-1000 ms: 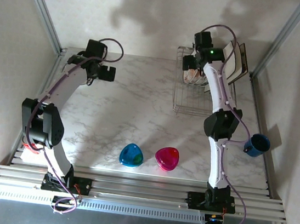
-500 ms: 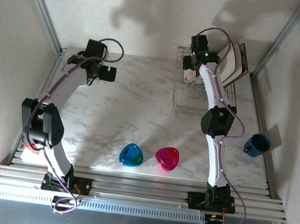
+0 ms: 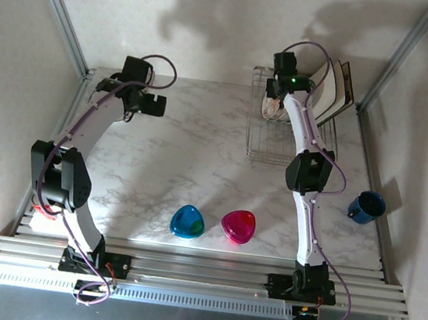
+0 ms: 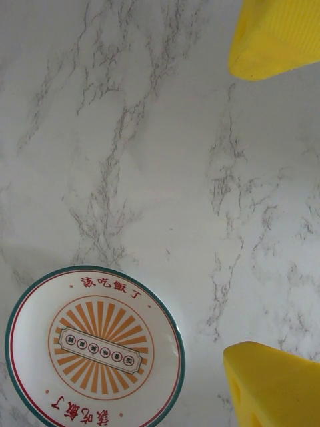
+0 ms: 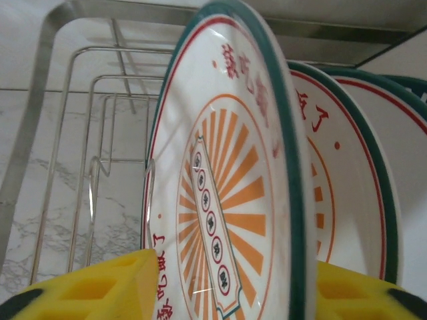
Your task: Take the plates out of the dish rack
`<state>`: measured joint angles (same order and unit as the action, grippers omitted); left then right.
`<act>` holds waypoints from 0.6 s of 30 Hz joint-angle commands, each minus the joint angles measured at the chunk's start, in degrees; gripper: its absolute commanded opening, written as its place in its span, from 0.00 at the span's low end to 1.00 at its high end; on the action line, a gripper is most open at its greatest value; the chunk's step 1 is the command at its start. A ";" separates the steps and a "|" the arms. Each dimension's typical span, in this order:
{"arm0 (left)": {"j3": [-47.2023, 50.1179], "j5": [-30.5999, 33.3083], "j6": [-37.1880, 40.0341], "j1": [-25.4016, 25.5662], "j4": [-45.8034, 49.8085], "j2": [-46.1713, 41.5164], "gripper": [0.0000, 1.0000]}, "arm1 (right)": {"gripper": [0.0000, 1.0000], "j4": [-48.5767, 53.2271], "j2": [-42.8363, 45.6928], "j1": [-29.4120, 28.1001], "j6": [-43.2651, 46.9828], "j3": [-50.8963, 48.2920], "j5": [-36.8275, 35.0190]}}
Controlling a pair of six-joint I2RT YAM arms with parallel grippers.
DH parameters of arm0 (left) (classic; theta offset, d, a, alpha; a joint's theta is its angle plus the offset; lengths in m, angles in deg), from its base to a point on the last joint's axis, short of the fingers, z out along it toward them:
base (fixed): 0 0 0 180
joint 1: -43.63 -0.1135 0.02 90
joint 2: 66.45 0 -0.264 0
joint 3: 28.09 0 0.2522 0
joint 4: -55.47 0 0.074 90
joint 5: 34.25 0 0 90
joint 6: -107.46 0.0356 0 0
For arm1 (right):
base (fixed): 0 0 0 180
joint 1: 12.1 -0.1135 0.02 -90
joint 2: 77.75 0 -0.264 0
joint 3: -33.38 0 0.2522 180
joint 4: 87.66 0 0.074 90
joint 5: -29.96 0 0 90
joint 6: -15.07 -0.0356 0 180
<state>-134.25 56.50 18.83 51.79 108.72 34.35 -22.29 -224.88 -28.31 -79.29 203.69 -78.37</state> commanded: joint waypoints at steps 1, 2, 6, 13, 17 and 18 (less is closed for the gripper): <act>0.20 -0.75 0.66 0.11 -0.13 -1.08 1.00 | 0.45 -1.15 -0.47 0.09 -1.04 1.91 -1.70; 0.20 -0.74 0.66 0.11 -0.14 -1.06 1.00 | 0.43 -1.24 -0.28 0.06 -1.00 1.92 -1.80; 0.29 -0.50 0.65 0.10 -0.18 -1.52 1.00 | 0.29 -1.56 0.56 -0.22 -0.91 1.92 -2.15; 0.58 -0.49 0.48 0.11 -0.64 -1.60 1.00 | 0.08 -0.78 1.36 -0.59 -0.91 1.85 -1.98; 0.64 -0.58 0.39 0.11 -0.59 -1.44 0.99 | 0.00 -0.42 2.39 -1.01 -1.18 1.91 -2.43; 0.64 -0.58 0.39 0.12 -0.63 -1.41 1.00 | 0.00 -0.38 2.89 -1.22 -1.11 1.91 -2.42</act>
<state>-134.20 56.33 18.83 51.79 108.28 34.33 -23.53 -224.86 -28.61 -80.71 203.80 -82.79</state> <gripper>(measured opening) 0.995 0.132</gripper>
